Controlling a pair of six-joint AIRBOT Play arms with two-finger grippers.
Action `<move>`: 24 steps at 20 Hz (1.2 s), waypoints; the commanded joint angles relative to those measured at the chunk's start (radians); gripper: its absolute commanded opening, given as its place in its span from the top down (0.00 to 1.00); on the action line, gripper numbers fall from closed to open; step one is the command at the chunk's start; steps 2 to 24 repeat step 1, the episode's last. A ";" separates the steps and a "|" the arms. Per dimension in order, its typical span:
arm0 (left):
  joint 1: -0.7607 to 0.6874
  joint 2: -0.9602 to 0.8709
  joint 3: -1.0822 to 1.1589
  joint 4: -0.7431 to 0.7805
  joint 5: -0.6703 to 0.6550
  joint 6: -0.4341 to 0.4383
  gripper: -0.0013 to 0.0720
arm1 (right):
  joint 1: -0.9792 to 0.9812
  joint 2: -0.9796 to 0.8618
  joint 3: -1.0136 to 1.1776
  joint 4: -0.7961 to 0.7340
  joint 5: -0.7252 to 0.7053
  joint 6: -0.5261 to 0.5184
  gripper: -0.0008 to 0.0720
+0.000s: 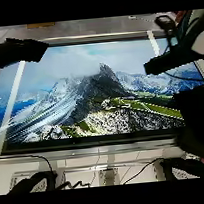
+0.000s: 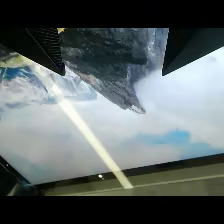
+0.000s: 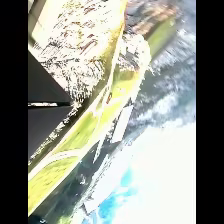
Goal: Fold the clothes and pants, and hang the long-sleeved shirts on hangers.
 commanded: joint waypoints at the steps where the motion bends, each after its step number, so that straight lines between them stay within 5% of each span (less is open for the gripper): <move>1: 0.000 0.001 0.000 0.000 0.000 0.000 0.04 | 0.132 -0.001 0.000 -0.077 -0.009 0.052 0.97; 24: 0.000 0.001 0.000 0.000 0.000 0.000 0.04 | 0.132 -0.001 0.000 -0.077 -0.009 0.052 0.97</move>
